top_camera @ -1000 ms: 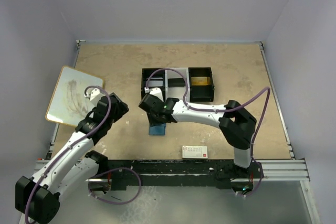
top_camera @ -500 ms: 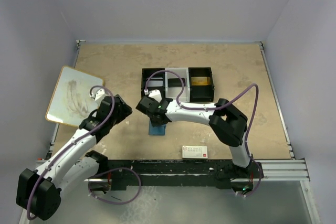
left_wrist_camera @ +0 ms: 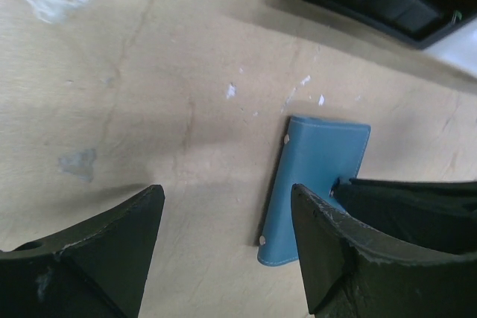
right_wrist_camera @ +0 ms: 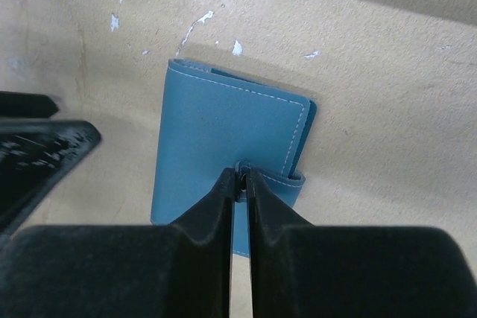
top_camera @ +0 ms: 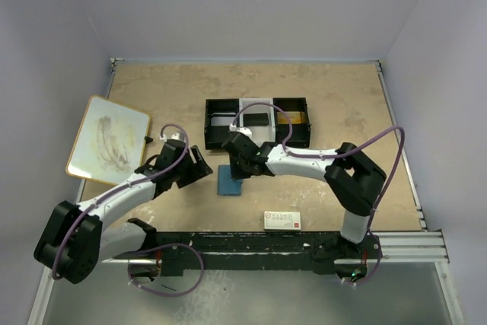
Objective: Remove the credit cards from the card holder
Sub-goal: Open the card holder at the center of the board.
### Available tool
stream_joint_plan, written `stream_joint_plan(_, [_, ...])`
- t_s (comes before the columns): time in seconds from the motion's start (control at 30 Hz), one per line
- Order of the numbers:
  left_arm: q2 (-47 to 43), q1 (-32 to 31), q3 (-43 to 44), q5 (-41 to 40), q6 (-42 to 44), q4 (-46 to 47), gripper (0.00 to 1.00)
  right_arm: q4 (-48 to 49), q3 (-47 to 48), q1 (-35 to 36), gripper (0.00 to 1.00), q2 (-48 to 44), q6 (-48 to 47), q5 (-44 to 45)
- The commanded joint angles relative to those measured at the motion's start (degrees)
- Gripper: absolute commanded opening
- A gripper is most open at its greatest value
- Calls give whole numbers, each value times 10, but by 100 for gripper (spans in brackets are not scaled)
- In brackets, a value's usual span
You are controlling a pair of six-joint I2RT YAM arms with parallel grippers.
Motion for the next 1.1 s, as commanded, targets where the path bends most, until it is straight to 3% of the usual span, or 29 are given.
stream_joint_plan(0.0, [23,-29,26,42,41,45,67,76,-54,-23,0,-29,3,-65])
stream_joint_plan(0.3, [97,-100,60,18,50,53,67,135,-111,-41,0,-77,10,-86])
stream_joint_plan(0.5, [163,-123,89,-47,47,4,61,168,-154,-64,0,-103,16,-111])
stream_joint_plan(0.7, [172,-132,89,-73,56,-19,59,108,-176,-74,0,-142,44,-54])
stream_joint_plan(1.07, [184,-135,110,-56,70,-18,59,84,-177,-79,16,-109,59,-61])
